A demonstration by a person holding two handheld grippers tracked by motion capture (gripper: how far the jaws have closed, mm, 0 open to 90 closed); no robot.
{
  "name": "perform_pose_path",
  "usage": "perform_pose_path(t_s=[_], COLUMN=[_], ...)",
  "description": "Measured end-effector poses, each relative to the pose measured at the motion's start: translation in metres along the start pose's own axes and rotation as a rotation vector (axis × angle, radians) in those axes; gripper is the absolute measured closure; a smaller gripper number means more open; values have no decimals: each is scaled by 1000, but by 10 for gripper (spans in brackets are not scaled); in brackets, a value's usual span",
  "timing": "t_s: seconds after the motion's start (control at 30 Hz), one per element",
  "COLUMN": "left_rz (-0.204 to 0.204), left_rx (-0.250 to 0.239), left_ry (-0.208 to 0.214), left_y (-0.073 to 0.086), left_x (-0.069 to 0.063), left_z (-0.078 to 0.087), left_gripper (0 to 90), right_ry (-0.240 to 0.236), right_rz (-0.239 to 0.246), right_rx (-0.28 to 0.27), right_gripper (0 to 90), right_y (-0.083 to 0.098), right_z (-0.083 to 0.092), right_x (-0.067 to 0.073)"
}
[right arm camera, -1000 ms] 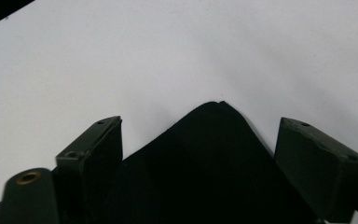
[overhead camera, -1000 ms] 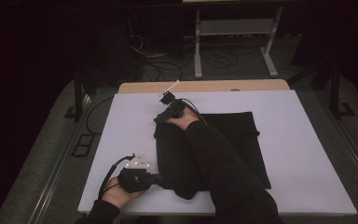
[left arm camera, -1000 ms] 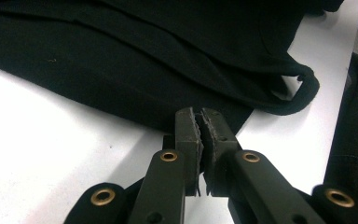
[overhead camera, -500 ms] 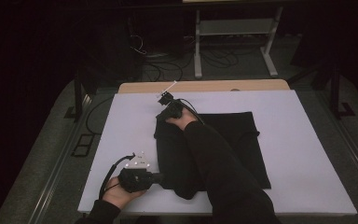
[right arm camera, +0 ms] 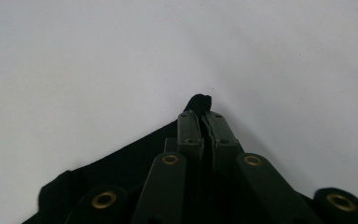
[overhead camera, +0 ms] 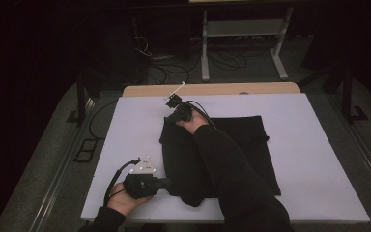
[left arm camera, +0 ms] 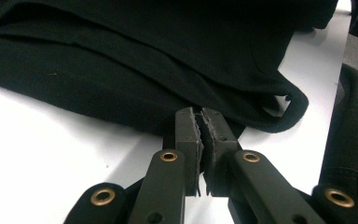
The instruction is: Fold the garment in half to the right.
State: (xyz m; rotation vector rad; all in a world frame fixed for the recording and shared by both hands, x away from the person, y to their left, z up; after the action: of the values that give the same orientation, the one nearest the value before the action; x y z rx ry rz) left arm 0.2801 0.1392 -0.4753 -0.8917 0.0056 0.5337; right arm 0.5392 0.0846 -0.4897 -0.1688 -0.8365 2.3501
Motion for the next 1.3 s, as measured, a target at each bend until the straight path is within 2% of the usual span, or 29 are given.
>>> perform_pose_path(t_s=[0.27, 0.43, 0.63, 0.83, 0.9, 1.3], left_rz=[-5, 0, -22, -47, -50, -76], left_rx=[-7, -33, -34, -15, -16, -29], left_ry=[-2, 3, 10, 18, 19, 35], left_y=[-3, -8, -15, -19, -22, -40], left_x=[-1, -4, -10, -12, -12, -18], left_z=[2, 4, 2, 0, -1, -7], left_gripper=[847, 847, 847, 847, 847, 848], right_ry=[-17, -17, -11, -13, -14, -7], right_rz=[-7, -9, -4, -18, -41, -43], right_rx=[-19, -39, -73, -103, -110, -132], right_gripper=[849, 849, 849, 849, 849, 849], right_y=[3, 5, 1, -1, 0, 11], right_z=[17, 30, 50, 67, 71, 88], right_x=[-3, -4, -8, -12, -13, -25])
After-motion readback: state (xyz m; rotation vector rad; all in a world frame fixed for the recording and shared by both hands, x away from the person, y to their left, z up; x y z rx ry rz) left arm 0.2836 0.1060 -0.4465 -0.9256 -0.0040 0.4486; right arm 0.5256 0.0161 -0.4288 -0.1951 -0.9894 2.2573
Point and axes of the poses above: each handheld gripper's, and its own axes: z roughly backward along the jaws, y roughly out of its underside, x roughly to its left, the point moved 8 cm from there along -z, roughly forward along the jaws, and after that the axes turned 5 degrees about y, right-handed, at the moved point
